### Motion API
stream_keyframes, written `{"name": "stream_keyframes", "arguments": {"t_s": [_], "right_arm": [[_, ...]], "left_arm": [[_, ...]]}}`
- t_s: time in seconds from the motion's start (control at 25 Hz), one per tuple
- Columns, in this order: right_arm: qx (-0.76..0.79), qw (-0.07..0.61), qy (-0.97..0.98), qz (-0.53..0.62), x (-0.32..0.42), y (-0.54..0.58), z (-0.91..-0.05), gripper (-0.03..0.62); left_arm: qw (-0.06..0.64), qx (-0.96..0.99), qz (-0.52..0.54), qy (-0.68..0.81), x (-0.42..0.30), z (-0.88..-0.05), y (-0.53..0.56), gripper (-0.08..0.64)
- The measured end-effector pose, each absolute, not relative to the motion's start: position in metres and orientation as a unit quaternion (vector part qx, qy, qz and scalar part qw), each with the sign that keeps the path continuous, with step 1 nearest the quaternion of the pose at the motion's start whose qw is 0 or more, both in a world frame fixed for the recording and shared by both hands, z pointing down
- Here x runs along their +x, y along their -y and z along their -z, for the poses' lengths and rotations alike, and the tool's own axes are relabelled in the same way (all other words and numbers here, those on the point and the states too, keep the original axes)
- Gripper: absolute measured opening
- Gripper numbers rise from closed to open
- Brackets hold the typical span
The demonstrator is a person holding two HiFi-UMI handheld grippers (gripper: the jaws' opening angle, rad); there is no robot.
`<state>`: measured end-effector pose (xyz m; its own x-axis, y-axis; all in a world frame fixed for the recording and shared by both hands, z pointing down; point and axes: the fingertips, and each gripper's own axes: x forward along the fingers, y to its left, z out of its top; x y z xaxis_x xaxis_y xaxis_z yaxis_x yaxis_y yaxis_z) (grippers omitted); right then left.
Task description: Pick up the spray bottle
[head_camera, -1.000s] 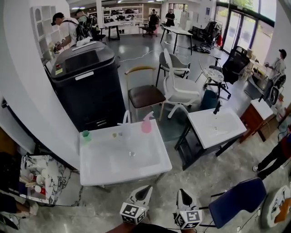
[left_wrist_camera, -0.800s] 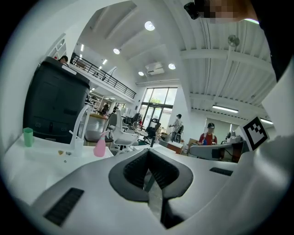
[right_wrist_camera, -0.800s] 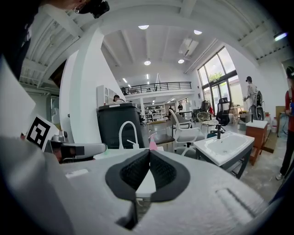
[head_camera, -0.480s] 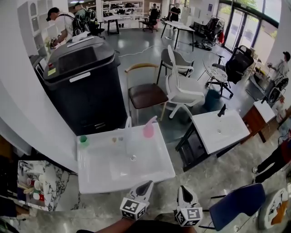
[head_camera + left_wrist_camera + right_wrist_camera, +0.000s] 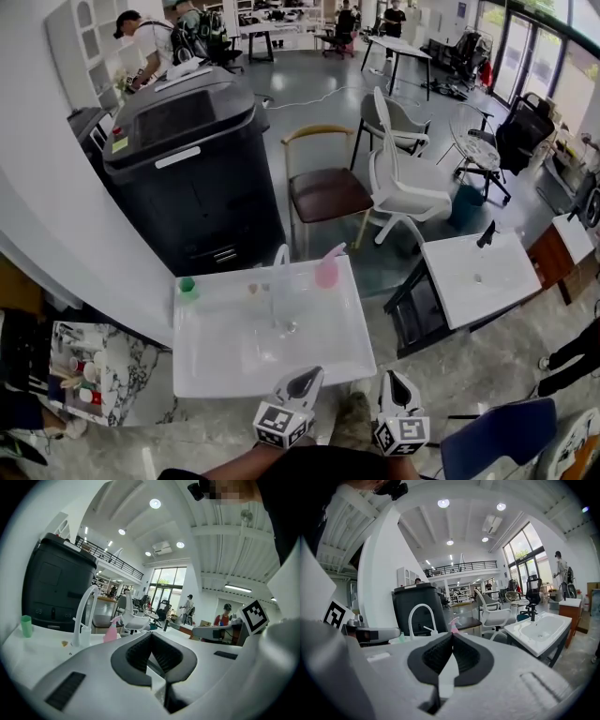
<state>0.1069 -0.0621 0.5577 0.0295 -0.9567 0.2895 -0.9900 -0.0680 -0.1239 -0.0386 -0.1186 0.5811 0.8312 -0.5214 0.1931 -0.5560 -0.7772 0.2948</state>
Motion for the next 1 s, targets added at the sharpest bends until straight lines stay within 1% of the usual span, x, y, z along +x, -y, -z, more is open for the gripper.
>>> {"name": "stream_keyframes", "arguments": {"t_s": [0.32,0.6,0.88,1.0], "right_arm": [[0.665,0.056,0.729,-0.154,0.16,0.15,-0.568,-0.002],[0.624,0.052,0.762,-0.164,0.217,0.21,-0.575,-0.002],[0.581,0.062,0.791,-0.18,0.252,0.258,-0.594,-0.002],[0.567,0.071,0.802,-0.176,0.261,0.277,-0.603,-0.002]], "left_arm": [[0.175,0.93,-0.057,0.317,0.022,-0.596,0.185,0.015],[0.171,0.907,-0.064,0.378,0.078,-0.614,0.257,0.015],[0.16,0.878,-0.072,0.446,0.099,-0.635,0.317,0.017],[0.168,0.859,-0.071,0.478,0.099,-0.646,0.34,0.017]]}}
